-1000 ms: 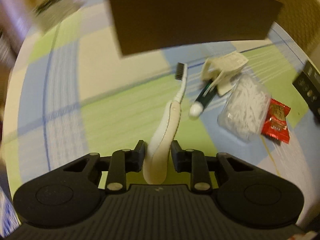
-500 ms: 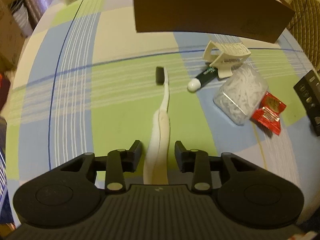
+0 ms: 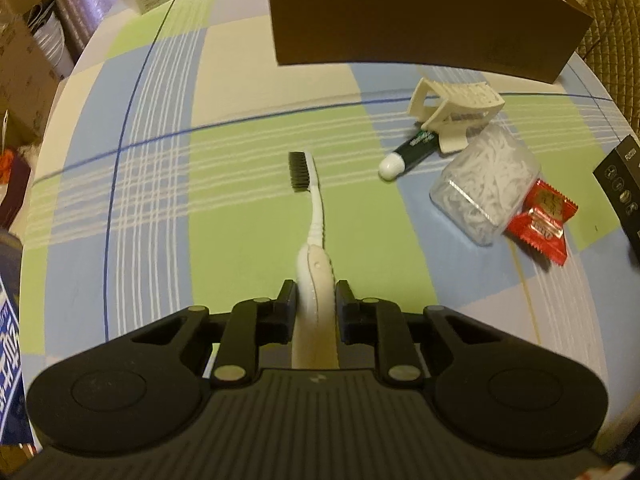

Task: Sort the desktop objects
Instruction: 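Grasp the FLYCO box with the right tool while the left tool grasps the white toothbrush, then carry the toothbrush and FLYCO box into the brown box with both tools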

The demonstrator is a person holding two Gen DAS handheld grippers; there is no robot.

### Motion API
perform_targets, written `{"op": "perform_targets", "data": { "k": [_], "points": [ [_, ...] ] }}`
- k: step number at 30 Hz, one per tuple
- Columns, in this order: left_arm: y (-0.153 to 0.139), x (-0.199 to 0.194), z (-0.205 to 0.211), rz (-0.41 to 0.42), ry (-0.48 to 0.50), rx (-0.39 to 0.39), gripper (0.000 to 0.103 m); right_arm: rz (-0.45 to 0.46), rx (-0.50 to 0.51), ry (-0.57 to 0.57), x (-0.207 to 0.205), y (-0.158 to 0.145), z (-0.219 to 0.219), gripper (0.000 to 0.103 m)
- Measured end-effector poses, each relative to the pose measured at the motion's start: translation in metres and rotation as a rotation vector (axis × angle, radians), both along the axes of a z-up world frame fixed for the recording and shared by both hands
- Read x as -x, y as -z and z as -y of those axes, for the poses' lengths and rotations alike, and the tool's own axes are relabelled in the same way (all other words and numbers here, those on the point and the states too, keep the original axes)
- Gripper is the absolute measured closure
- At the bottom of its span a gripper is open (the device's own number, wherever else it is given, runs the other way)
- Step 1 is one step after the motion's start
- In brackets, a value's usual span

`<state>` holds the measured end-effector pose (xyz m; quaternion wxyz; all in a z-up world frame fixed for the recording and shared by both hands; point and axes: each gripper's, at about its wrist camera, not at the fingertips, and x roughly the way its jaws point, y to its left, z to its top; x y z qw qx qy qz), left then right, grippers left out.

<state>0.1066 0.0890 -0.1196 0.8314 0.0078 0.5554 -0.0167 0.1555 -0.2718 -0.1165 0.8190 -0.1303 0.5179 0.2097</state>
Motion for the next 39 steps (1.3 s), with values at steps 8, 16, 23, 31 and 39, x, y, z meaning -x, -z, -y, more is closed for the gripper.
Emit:
{"op": "perform_targets", "data": {
  "k": [8,16,23,31,39],
  "points": [
    [-0.005,0.017,-0.012,-0.012,-0.069,0.032,0.087,0.036,-0.010,-0.006,0.000,-0.005,-0.002,0.025],
    [-0.012,0.023,-0.009,0.010,-0.074,0.042,0.087,0.053,0.032,-0.022,-0.006,0.000,-0.015,0.026],
    [-0.014,0.033,-0.010,0.008,-0.097,0.078,0.087,0.074,0.022,-0.029,0.006,-0.010,-0.016,0.027],
    [-0.041,0.037,-0.015,0.078,-0.109,0.102,0.087,0.091,-0.023,-0.017,0.017,-0.025,-0.016,0.027],
    [-0.071,0.036,-0.008,0.161,-0.076,0.128,0.087,0.124,-0.063,-0.048,0.018,-0.046,-0.027,0.027]
  ]
}}
